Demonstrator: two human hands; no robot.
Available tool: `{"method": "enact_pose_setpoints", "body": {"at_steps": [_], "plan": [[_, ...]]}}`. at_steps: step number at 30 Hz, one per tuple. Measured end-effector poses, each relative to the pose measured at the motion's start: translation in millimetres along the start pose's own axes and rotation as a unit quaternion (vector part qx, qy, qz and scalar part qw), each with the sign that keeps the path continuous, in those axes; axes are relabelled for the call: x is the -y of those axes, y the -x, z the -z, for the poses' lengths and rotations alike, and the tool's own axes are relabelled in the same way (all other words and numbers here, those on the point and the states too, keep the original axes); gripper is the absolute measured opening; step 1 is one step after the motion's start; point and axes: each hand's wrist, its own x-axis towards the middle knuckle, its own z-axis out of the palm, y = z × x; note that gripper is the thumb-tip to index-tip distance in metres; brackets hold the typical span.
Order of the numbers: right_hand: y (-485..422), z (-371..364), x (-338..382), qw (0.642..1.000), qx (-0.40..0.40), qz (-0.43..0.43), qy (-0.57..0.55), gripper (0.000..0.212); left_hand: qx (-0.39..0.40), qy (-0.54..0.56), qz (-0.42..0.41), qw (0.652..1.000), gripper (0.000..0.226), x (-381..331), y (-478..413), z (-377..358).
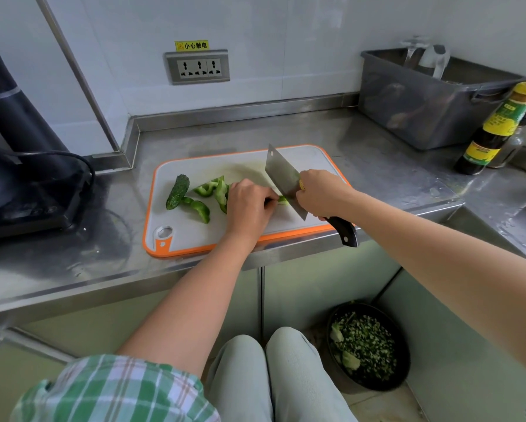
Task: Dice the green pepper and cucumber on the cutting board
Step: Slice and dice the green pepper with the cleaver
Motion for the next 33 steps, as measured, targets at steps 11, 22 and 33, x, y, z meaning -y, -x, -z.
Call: {"method": "enact_pose_setpoints", "body": {"at_steps": [11,22,33], "plan": [[-11,-7,0,0.999,-0.044,-0.010,0.007,0.005,0.010,-0.009,-0.009,1.000,0.014,0,0,0],[-3,-6,4,1.000,-0.003,0.005,0.013,0.004,0.020,-0.025,0.002,0.999,0.013,-1,-1,1],[-10,-5,-5,0.998,-0.054,-0.005,-0.044,0.003,0.016,-0.037,0.021,0.999,0.018,2,1,7]]}}
